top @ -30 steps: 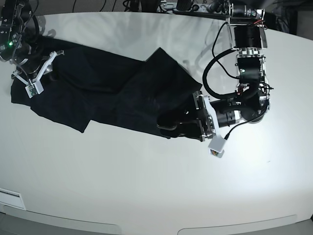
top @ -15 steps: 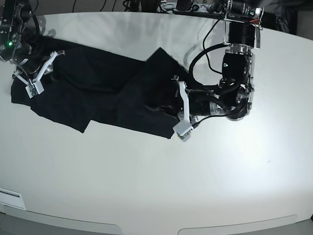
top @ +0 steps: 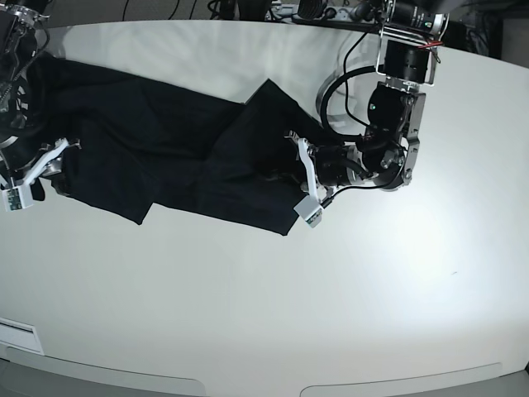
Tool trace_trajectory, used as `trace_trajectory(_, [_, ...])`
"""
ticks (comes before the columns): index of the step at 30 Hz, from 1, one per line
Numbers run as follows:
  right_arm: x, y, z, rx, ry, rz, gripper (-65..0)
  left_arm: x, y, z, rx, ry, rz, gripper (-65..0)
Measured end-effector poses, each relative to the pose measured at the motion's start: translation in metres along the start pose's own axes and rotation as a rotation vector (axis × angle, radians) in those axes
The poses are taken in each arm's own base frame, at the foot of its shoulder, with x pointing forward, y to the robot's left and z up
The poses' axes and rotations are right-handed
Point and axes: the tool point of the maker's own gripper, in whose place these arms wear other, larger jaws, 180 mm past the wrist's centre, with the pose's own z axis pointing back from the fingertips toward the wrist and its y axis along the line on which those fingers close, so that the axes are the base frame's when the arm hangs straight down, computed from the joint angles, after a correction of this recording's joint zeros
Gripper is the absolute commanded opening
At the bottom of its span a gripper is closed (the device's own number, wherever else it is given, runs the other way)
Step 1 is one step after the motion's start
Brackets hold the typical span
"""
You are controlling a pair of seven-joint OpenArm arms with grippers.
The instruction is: Fold the T-shirt properly
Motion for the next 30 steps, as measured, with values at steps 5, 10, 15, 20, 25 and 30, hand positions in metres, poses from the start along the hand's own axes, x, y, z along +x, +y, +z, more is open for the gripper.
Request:
trace_trajectory(5, [-0.030,-0.044,0.018,-0.113,0.058,-0.203,-32.0,-0.001,0.003,0.000,0.013,0.007,-0.003,-65.0])
trace_trajectory(10, [-0.087,-0.062,0.027,-0.069,0.143,-0.431,-32.0,0.000,0.004,0.000,0.018,0.009,-0.006,-65.0])
trace_trajectory(15, [-0.122,-0.052,0.025,0.088,0.160,-0.620,-32.0,0.002,0.006,0.001,0.025,0.021,-0.016,-65.0])
trace_trajectory(20, [-0.145,-0.039,0.022,0.201,0.153,-0.701,-32.0,0.002,0.007,0.001,0.029,0.025,-0.020,-65.0])
trace_trajectory(25, [-0.148,-0.029,0.023,0.273,0.142,-0.719,-32.0,0.002,0.007,0.001,0.030,0.026,-0.021,-65.0])
trace_trajectory(30, [-0.142,-0.024,0.023,0.306,0.110,-0.737,-32.0,0.002,0.007,0.001,0.030,0.026,-0.021,-65.0])
